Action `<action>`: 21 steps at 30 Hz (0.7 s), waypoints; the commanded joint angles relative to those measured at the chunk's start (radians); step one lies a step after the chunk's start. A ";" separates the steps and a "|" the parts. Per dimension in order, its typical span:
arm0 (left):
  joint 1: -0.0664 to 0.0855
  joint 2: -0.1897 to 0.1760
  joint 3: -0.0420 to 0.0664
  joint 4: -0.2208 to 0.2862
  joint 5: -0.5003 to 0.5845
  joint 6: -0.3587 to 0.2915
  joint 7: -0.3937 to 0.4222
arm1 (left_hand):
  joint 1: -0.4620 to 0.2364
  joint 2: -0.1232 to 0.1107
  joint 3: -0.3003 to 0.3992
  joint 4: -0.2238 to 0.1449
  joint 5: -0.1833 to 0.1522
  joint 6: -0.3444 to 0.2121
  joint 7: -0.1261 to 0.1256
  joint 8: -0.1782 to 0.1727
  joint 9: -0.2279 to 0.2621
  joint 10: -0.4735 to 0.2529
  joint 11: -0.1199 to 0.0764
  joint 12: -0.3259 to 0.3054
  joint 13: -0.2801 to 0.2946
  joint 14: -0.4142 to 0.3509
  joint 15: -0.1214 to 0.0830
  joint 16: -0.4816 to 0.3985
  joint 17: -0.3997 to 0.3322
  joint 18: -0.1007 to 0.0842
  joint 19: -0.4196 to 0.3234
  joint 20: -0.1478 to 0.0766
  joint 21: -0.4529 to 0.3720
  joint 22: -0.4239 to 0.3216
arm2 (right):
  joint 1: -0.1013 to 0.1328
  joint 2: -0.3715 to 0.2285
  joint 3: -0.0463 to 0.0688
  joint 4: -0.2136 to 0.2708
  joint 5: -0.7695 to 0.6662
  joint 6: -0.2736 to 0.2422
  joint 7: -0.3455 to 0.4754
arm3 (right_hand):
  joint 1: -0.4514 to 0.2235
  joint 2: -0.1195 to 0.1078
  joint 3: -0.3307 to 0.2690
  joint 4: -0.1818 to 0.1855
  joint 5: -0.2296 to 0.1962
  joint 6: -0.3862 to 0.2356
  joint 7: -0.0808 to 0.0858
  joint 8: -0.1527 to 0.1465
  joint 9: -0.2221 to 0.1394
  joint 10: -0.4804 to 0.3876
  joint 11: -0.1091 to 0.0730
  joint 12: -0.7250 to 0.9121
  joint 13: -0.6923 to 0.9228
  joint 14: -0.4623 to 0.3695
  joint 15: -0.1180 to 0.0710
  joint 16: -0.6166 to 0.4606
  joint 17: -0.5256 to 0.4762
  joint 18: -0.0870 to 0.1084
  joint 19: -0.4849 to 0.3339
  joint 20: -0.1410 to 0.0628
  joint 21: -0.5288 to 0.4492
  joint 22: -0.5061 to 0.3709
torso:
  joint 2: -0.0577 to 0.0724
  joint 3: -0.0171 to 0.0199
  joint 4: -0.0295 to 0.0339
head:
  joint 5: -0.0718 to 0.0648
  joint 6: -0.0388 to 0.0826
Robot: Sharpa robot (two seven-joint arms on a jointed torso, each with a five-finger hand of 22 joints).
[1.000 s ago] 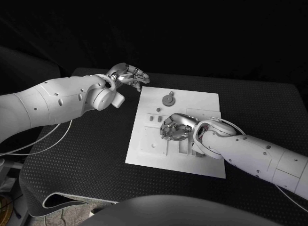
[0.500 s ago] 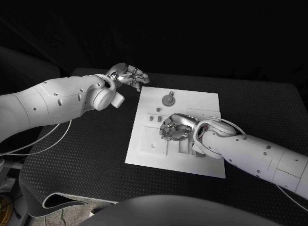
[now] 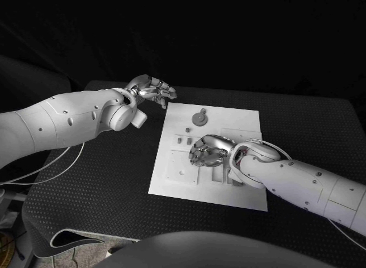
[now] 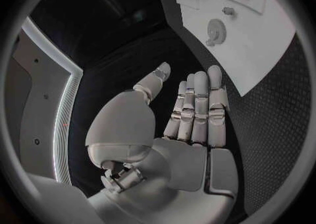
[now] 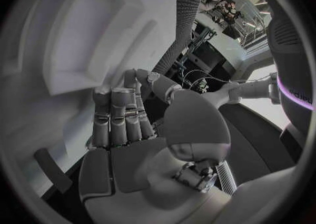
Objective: Assemble the parts on the task board
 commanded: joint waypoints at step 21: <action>0.001 -0.002 0.000 -0.006 0.006 0.014 0.004 | -0.002 -0.004 -0.006 0.001 -0.007 -0.007 0.002 -0.004 -0.002 -0.006 0.001 0.003 0.000 0.009 0.000 -0.004 0.002 0.030 0.010 0.000 -0.008 0.000 | -0.008 -0.056 -0.008 0.075 -0.025 -0.008 -0.024 | 0.006 -0.013 -0.016 0.000 0.006 -0.031 0.017 -0.011 -0.002 -0.013 0.006 -0.008 0.006 -0.008 0.005 0.002 0.004 0.058 -0.007 0.003 -0.005 0.003 | -0.001 0.0005 -0.0017 | -0.012 0.000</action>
